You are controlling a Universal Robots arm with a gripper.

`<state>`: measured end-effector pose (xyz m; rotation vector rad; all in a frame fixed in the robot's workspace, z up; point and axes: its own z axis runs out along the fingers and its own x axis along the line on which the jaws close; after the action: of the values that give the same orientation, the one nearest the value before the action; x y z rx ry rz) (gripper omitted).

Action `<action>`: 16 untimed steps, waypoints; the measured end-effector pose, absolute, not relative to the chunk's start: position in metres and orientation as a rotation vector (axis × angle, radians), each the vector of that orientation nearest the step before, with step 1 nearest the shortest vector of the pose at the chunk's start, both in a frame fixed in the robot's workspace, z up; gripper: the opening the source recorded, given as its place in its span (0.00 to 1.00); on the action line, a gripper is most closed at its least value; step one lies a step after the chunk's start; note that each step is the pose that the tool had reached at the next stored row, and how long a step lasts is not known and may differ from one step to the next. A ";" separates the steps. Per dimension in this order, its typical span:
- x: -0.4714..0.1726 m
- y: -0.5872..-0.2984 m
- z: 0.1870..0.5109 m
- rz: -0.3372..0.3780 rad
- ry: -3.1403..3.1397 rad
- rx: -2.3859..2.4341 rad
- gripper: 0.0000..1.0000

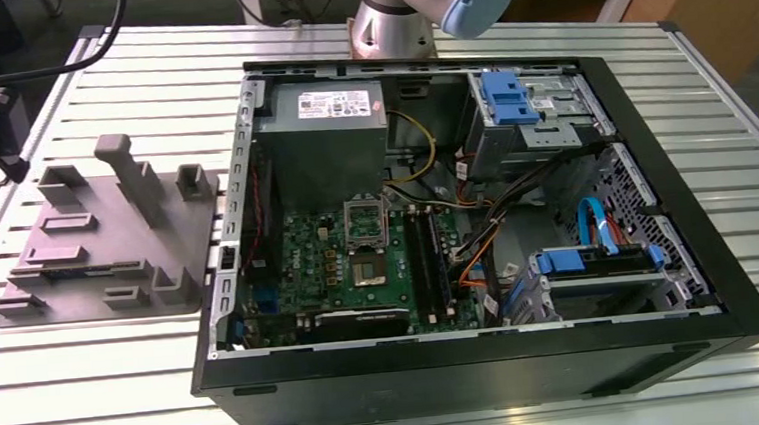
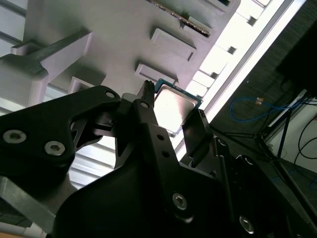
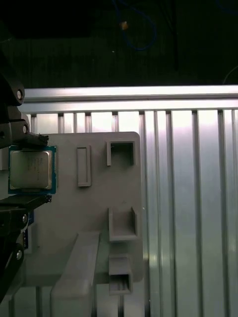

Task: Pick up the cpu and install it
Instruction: 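Pick up the cpu and move it towards the insertion slot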

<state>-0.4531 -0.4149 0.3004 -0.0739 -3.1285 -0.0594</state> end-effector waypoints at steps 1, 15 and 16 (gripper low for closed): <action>-0.453 -0.415 0.301 -0.059 -3.128 -0.074 0.47; -0.453 -0.415 0.309 -0.059 -3.129 -0.074 0.47; -0.453 -0.415 0.309 -0.059 -3.129 -0.074 0.47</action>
<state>-0.4531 -0.4149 0.3095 -0.0738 -3.1287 -0.0595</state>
